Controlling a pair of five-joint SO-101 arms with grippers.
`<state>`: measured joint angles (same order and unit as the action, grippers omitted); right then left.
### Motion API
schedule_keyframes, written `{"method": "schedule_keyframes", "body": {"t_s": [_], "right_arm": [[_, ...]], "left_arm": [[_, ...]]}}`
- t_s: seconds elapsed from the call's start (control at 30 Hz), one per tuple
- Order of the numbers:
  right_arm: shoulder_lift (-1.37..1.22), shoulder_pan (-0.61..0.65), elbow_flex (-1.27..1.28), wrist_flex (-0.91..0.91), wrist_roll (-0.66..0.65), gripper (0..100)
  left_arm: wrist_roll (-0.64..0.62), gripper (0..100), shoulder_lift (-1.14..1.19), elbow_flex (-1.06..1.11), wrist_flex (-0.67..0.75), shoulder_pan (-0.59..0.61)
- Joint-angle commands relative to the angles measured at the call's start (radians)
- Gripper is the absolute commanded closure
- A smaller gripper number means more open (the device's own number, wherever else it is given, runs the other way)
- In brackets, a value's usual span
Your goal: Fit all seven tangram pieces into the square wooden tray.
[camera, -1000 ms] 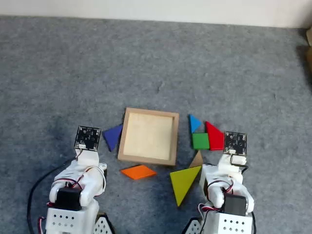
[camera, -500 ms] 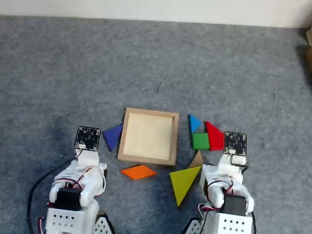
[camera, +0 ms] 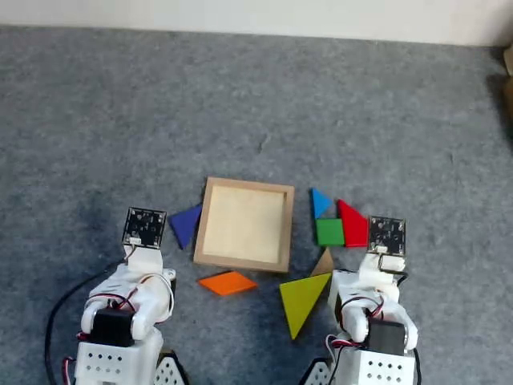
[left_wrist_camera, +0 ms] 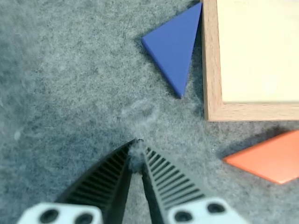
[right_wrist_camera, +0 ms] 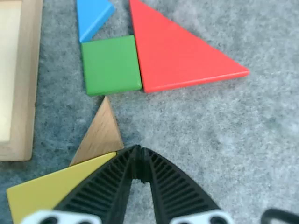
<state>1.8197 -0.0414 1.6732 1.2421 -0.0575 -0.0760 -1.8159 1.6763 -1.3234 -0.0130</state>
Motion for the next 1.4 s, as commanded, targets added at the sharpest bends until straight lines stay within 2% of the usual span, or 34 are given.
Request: {"method": "schedule_keyframes", "body": {"t_s": [0.0,0.2,0.3,0.33,0.43,0.5,0.73,0.87,1.1,1.2,1.27,1.37], "right_arm": [[0.016,-0.018,0.140,0.010,-0.012,99.3],[0.018,-0.019,0.139,0.005,-0.012,99.3],[0.018,-0.082,0.088,-0.048,-0.015,99.2],[0.018,-0.110,0.065,-0.094,-0.035,99.2],[0.016,-0.165,0.019,-0.226,-0.235,99.2],[0.016,-0.180,0.004,-0.251,-0.284,99.2],[0.015,-0.199,-0.163,-0.234,-0.272,99.1],[0.005,-0.160,-0.291,-0.179,-0.270,95.7],[-0.289,-0.085,-0.572,-0.088,-0.270,95.0],[-0.481,-0.067,-0.690,-0.015,-0.264,86.6],[-0.595,-0.064,-0.754,0.025,-0.213,78.9],[-0.730,-0.062,-0.812,0.042,-0.152,71.1]], "left_arm": [[0.005,100,-0.008,-0.010,-0.005,0.058],[0.005,100,-0.010,-0.018,0.003,0.274],[0.006,100,-0.010,-0.018,0.003,0.340],[0.017,100,-0.010,-0.018,0.003,0.341],[0.124,100,-0.010,-0.018,0.003,0.346],[0.178,100,-0.012,-0.019,0.005,0.348],[0.252,100,-0.012,-0.042,0.005,0.392],[0.315,100,-0.010,-0.041,-0.003,0.394],[0.402,100,-0.010,-0.041,-0.002,0.395],[0.402,100,-0.008,-0.041,0.003,0.397],[0.402,98,-0.008,-0.041,0.005,0.426],[0.396,89,-0.008,-0.041,0.003,0.472]]}}
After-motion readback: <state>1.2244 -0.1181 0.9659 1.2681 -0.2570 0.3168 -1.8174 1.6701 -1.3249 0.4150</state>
